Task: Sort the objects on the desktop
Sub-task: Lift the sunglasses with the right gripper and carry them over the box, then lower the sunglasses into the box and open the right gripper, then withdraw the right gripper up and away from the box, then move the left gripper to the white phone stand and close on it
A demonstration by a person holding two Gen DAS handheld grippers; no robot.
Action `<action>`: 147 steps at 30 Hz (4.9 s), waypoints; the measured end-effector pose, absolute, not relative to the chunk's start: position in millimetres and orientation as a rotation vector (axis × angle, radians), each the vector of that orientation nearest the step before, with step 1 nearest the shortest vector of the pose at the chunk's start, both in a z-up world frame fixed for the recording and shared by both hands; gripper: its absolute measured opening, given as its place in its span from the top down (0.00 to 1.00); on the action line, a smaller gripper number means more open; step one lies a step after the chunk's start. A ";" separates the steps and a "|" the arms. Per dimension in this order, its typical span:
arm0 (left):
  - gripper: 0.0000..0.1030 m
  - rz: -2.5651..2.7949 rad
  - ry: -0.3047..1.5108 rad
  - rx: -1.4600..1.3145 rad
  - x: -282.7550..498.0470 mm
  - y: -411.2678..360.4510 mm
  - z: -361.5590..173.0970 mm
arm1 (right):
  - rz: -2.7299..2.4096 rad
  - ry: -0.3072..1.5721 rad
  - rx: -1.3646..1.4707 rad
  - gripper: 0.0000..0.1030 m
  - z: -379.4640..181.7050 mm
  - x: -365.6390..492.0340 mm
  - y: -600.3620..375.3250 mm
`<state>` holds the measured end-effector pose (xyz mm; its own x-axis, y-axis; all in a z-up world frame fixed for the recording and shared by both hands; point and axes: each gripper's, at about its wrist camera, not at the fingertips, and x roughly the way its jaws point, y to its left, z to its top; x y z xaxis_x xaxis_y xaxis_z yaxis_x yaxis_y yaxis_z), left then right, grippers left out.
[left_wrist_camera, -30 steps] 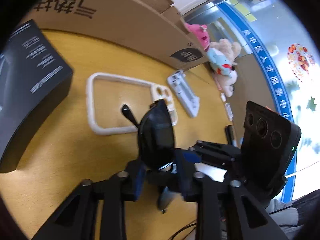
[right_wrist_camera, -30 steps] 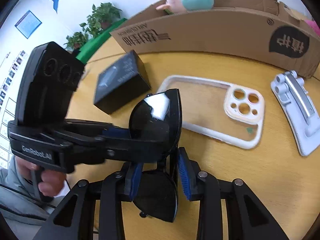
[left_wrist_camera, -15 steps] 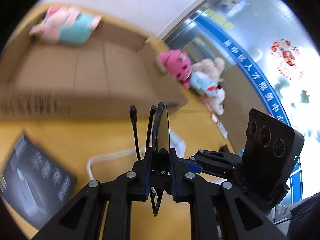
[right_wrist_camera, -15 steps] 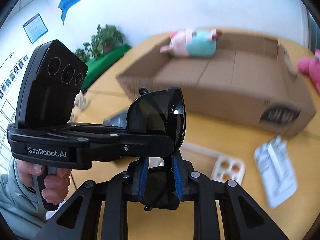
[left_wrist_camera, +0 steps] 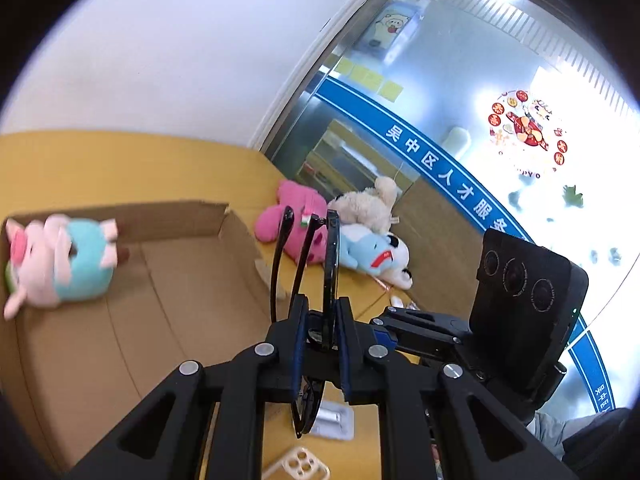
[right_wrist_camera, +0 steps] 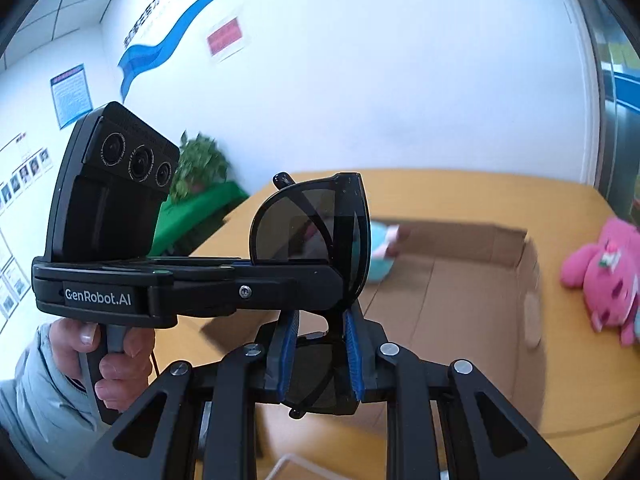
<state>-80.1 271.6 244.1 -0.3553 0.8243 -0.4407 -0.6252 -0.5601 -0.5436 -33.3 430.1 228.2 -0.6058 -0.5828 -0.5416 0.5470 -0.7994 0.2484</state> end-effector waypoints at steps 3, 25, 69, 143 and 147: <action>0.88 1.988 -0.355 -0.866 -111.8 276.7 250.8 | -2.378 -0.118 0.833 0.79 235.9 -68.1 432.1; 0.88 1.789 -0.644 -1.305 -322.5 356.6 92.1 | -2.362 -0.219 1.434 0.80 91.5 -316.4 463.4; 0.38 2.343 -0.359 -0.989 -215.5 294.2 219.9 | -2.610 -0.200 1.298 0.00 161.4 -250.4 472.2; 0.20 2.784 -0.049 -0.822 87.4 239.1 152.7 | -2.787 0.254 0.774 0.00 142.8 116.5 434.2; 0.20 2.742 -0.068 -0.830 99.9 247.3 142.7 | -2.784 0.231 0.781 0.00 133.5 129.0 438.1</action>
<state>99.9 247.3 142.7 -0.7974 0.2742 -0.5376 -0.2473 -0.9610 -0.1234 129.0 438.1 133.5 -0.8283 -0.1863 -0.5285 0.2707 -0.9588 -0.0862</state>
